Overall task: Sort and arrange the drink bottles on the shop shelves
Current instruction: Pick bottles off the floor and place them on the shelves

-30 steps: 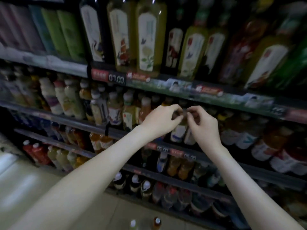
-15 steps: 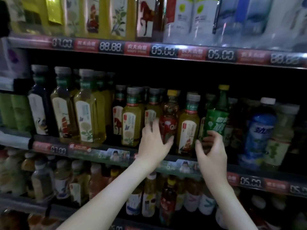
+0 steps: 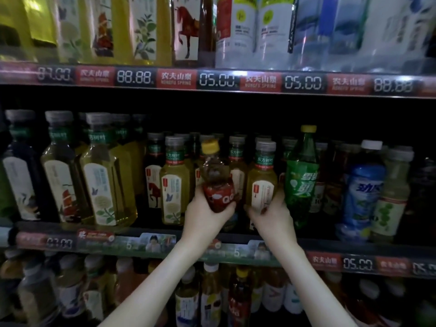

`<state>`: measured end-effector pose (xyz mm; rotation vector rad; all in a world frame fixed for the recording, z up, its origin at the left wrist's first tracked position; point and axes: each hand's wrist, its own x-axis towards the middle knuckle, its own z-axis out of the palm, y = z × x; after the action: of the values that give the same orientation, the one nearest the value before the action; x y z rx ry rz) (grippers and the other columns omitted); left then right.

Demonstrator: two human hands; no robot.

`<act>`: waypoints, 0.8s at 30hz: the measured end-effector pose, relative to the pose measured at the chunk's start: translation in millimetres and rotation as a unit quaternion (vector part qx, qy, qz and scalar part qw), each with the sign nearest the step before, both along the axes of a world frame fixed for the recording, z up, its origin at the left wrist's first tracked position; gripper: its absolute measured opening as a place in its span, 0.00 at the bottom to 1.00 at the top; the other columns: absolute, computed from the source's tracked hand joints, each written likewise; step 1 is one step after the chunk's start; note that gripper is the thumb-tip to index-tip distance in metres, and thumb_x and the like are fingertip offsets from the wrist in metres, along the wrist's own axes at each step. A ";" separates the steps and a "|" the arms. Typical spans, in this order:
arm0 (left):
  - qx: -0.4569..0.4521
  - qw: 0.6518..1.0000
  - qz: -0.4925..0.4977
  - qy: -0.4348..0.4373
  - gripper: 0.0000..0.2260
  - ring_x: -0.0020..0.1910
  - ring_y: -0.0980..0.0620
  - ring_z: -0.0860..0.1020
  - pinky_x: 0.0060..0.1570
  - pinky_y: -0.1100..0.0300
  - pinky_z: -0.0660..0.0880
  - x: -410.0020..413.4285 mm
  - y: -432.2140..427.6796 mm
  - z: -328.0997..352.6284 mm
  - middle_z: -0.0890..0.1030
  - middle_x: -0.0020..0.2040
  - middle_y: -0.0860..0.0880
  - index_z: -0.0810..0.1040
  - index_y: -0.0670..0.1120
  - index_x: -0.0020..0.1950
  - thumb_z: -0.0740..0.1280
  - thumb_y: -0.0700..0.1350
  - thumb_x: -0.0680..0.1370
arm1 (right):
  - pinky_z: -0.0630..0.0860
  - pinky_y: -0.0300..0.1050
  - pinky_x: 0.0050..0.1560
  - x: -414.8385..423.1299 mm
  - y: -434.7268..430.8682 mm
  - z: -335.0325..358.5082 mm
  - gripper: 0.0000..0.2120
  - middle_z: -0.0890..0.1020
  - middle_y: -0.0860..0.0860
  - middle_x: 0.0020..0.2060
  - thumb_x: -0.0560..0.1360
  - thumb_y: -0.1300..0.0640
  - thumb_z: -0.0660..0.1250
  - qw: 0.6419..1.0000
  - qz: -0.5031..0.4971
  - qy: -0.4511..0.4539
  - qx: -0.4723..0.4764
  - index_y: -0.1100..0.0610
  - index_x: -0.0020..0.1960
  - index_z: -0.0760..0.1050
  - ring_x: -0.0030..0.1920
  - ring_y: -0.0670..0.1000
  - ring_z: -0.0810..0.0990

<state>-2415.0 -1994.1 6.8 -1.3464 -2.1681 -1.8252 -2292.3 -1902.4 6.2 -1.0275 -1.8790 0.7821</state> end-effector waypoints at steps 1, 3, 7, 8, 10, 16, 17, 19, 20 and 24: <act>0.030 1.000 0.003 -0.002 0.26 0.50 0.63 0.73 0.42 0.76 0.69 0.1 -7.2 -3.2 0.74 0.51 0.61 0.67 0.54 0.63 0.75 0.53 0.70 | 0.77 0.51 0.54 -0.3 2.1 -1.6 0.37 0.75 0.55 0.62 0.71 0.47 0.72 1.000 -0.007 -0.004 -0.007 0.55 0.72 0.57 0.59 0.58 0.77; 0.086 0.996 0.006 0.005 0.25 0.48 0.71 0.73 0.43 0.81 0.68 -1.2 -20.4 -6.4 0.74 0.51 0.64 0.67 0.56 0.62 0.75 0.52 0.70 | 0.76 0.48 0.53 0.0 4.3 -2.4 0.33 0.77 0.55 0.60 0.71 0.48 0.73 1.000 -0.016 -0.002 -0.011 0.56 0.69 0.62 0.58 0.57 0.78; 0.147 0.989 -0.011 -0.001 0.26 0.51 0.76 0.72 0.48 0.81 0.68 -4.5 -46.4 1.2 0.74 0.54 0.63 0.65 0.62 0.61 0.74 0.54 0.68 | 0.72 0.42 0.46 0.0 -1.8 0.6 0.28 0.80 0.52 0.55 0.70 0.51 0.75 0.999 -0.022 0.033 -0.012 0.56 0.65 0.67 0.56 0.54 0.79; 0.157 0.987 -0.014 -0.007 0.27 0.51 0.75 0.73 0.48 0.80 0.68 -6.0 -52.0 3.4 0.75 0.54 0.64 0.66 0.60 0.61 0.74 0.55 0.67 | 0.72 0.41 0.45 -2.0 -5.3 1.1 0.28 0.80 0.52 0.54 0.70 0.51 0.76 0.999 -0.020 0.043 -0.015 0.57 0.64 0.68 0.55 0.54 0.79; 0.174 0.985 -0.014 -0.007 0.26 0.52 0.74 0.74 0.50 0.79 0.70 -9.6 -62.2 7.8 0.75 0.54 0.64 0.67 0.62 0.60 0.74 0.55 0.65 | 0.73 0.41 0.43 -10.6 -12.9 1.3 0.30 0.80 0.52 0.53 0.68 0.50 0.77 0.998 -0.017 0.055 -0.019 0.57 0.64 0.68 0.54 0.53 0.80; 0.151 0.986 -0.053 -0.034 0.24 0.50 0.72 0.76 0.46 0.76 0.73 -25.1 -84.4 20.5 0.78 0.49 0.72 0.70 0.63 0.57 0.74 0.57 0.64 | 0.71 0.37 0.36 -45.4 -23.3 1.1 0.32 0.78 0.50 0.51 0.69 0.46 0.75 1.000 -0.006 0.010 0.017 0.56 0.65 0.65 0.51 0.53 0.80; 0.147 0.986 -0.066 -0.053 0.25 0.50 0.70 0.77 0.45 0.75 0.74 -28.5 -86.7 20.0 0.79 0.49 0.70 0.72 0.62 0.58 0.74 0.58 0.63 | 0.70 0.36 0.33 -49.3 -23.5 1.7 0.33 0.79 0.51 0.53 0.69 0.46 0.75 1.000 -0.005 0.001 0.021 0.57 0.66 0.64 0.50 0.52 0.79; 0.138 0.981 -0.094 -0.095 0.27 0.50 0.65 0.79 0.45 0.70 0.77 -34.5 -90.6 17.7 0.81 0.49 0.64 0.75 0.57 0.59 0.75 0.58 0.62 | 0.69 0.37 0.33 -53.5 -23.4 3.3 0.33 0.78 0.53 0.55 0.70 0.46 0.74 1.000 0.000 -0.024 0.019 0.58 0.67 0.63 0.51 0.53 0.79; 0.129 0.979 -0.108 -0.111 0.27 0.50 0.63 0.80 0.44 0.68 0.78 -37.2 -92.1 16.1 0.82 0.49 0.63 0.76 0.56 0.59 0.77 0.58 0.62 | 0.71 0.39 0.35 -54.3 -22.3 3.5 0.33 0.78 0.53 0.56 0.71 0.46 0.74 0.999 0.005 -0.032 0.010 0.57 0.67 0.63 0.53 0.54 0.79; 0.075 0.974 -0.163 -0.137 0.26 0.50 0.60 0.81 0.47 0.61 0.79 -44.0 -98.1 10.6 0.83 0.50 0.60 0.77 0.57 0.55 0.76 0.61 0.60 | 0.72 0.41 0.49 -41.5 -40.5 10.6 0.31 0.76 0.51 0.62 0.75 0.43 0.68 0.998 -0.003 -0.016 0.057 0.54 0.71 0.62 0.61 0.53 0.76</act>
<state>-2459.0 -2092.1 17.3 -1.5753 -1.9577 -2.3697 -2333.8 -1942.9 16.8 -0.9795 -1.9231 0.6497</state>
